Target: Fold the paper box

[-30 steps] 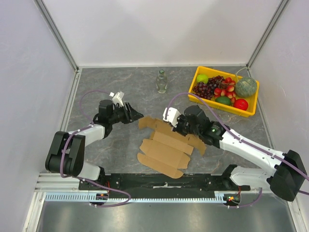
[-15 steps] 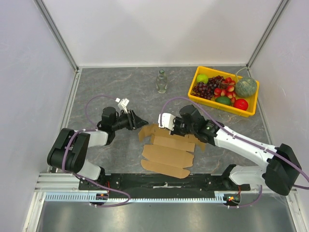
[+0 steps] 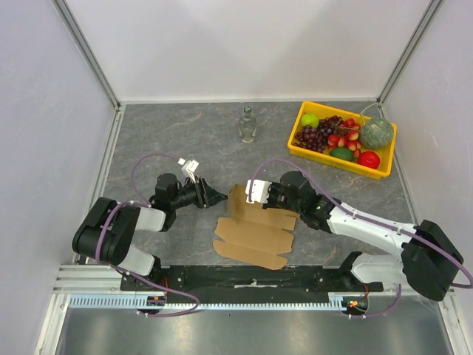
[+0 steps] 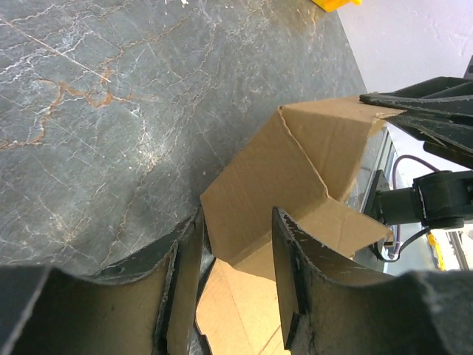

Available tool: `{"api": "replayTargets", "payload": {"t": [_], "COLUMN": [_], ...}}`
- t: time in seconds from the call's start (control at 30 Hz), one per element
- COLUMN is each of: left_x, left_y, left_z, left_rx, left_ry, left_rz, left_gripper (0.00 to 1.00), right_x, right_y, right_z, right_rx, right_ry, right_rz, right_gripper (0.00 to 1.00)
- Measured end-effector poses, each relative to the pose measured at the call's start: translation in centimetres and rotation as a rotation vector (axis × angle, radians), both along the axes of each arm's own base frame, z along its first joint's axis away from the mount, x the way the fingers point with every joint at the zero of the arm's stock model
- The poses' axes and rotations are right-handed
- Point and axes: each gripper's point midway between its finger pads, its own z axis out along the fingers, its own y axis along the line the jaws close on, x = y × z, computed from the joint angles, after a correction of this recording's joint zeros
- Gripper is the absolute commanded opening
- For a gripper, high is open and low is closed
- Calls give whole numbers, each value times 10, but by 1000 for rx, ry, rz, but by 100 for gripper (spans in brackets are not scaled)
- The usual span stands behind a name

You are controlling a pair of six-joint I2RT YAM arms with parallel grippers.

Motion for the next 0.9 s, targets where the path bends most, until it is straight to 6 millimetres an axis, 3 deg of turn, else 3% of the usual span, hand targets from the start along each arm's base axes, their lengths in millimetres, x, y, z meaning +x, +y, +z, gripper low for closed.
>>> {"api": "replayTargets", "payload": {"t": [0.4, 0.9], "left_x": [0, -18], "left_y": [-1, 2], "left_z": [6, -1], "left_rx": [-12, -12], "left_ry": [-41, -78], "left_rz": [-4, -42], "left_gripper": [48, 47], "right_x": [1, -15], "right_y": [0, -2], "right_z": [7, -10], "right_rx": [-8, -116], "right_ry": [-149, -245], "right_rz": [26, 5], "right_gripper": [0, 0]}}
